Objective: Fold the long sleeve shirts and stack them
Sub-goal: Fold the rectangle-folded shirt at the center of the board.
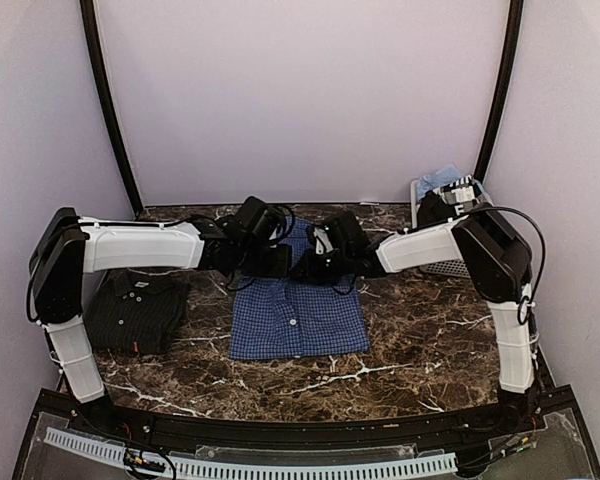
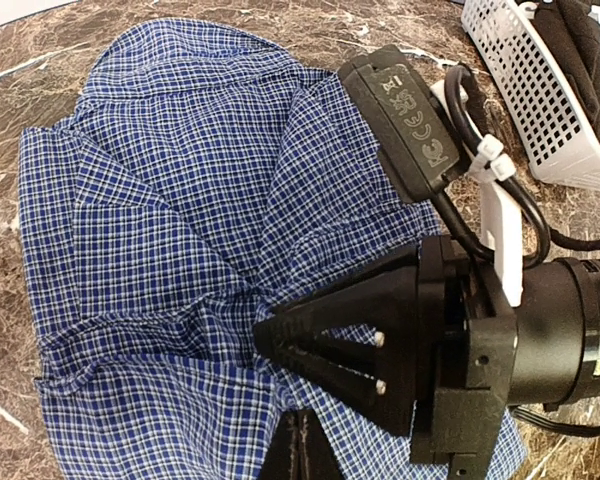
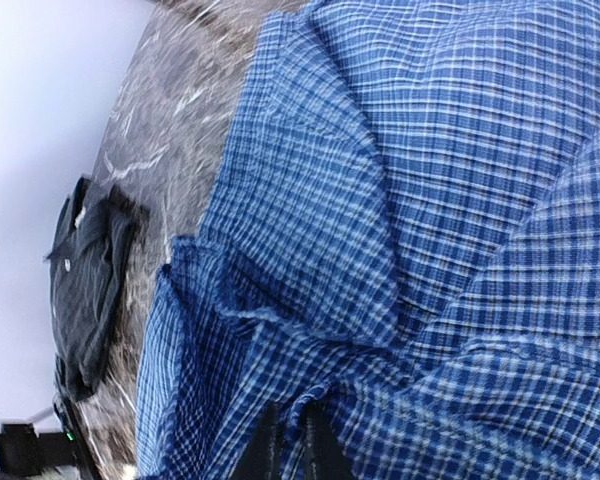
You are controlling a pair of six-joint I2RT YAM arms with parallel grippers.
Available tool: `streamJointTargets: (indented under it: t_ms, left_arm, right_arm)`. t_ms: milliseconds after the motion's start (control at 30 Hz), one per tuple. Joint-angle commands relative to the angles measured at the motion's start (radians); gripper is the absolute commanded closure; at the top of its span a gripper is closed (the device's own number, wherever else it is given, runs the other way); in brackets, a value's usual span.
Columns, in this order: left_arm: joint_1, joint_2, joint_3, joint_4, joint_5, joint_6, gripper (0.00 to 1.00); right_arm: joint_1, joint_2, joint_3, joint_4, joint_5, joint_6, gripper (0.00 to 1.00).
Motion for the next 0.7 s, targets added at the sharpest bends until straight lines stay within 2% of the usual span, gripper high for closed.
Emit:
streamJointTargets:
  t_ms: [0, 100, 200, 500, 567, 667]
  left_arm:
    - [-0.005, 0.025, 0.028, 0.034, 0.024, -0.02, 1.0]
    - [-0.004, 0.067, 0.07, 0.032, 0.016, -0.027, 1.0]
    - [0.0, 0.107, 0.108, 0.026, 0.005, -0.026, 1.0]
    - [0.041, 0.245, 0.198, 0.036, -0.004, -0.021, 1.0]
    - [0.044, 0.266, 0.215, 0.035, -0.003, -0.013, 0.96]
    - [0.048, 0.278, 0.246, 0.033, 0.005, 0.003, 0.84]
  right_arm:
    - [-0.027, -0.027, 0.015, 0.003, 0.02, -0.006, 0.76]
    - [-0.047, -0.08, -0.006, -0.011, 0.034, -0.02, 0.59]
    - [-0.07, -0.141, -0.023, -0.052, 0.062, -0.044, 0.51]
    - [-0.105, -0.283, -0.145, -0.131, 0.12, -0.112, 0.48]
    - [-0.105, -0.282, -0.154, -0.147, 0.113, -0.132, 0.48]
    - [-0.106, -0.277, -0.165, -0.161, 0.112, -0.168, 0.48]
